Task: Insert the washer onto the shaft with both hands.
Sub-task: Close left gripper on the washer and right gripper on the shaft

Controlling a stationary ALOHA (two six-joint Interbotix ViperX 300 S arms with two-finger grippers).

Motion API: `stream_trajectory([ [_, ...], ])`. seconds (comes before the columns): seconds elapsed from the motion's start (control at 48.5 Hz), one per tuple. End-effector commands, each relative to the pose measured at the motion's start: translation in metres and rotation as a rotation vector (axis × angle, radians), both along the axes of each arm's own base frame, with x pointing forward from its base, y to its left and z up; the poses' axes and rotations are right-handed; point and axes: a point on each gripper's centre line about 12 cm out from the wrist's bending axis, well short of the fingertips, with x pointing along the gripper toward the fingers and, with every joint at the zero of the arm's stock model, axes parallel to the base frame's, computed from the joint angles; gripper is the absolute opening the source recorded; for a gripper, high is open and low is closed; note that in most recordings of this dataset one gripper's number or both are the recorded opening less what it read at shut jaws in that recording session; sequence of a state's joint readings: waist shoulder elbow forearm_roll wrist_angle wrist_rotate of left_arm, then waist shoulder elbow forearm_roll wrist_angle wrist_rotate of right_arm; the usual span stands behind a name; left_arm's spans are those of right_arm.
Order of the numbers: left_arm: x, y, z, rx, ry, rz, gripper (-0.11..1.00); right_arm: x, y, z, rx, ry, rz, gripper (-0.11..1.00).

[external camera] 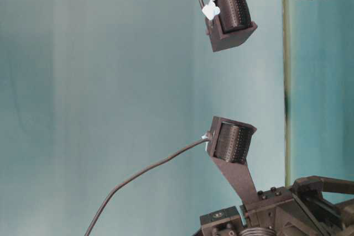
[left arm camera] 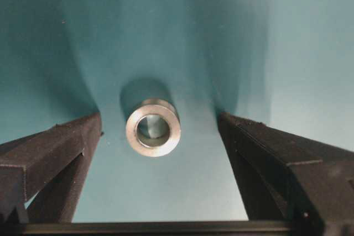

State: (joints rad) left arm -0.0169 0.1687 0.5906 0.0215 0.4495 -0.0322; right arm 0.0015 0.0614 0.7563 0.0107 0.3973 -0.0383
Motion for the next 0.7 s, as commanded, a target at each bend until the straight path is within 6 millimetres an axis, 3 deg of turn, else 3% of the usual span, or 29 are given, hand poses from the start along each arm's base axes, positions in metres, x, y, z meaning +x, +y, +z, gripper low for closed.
stream_trajectory([
  [0.0,0.0008,-0.0009,-0.0066,0.003,0.009,-0.005,0.97,0.0016,-0.0011,0.0019,-0.002,-0.011,0.001,0.97],
  [0.681,0.0008,-0.0022,-0.0056,0.0,0.014,-0.004,0.97,0.0016,-0.0011,0.0019,-0.002,-0.011,-0.001,0.94],
])
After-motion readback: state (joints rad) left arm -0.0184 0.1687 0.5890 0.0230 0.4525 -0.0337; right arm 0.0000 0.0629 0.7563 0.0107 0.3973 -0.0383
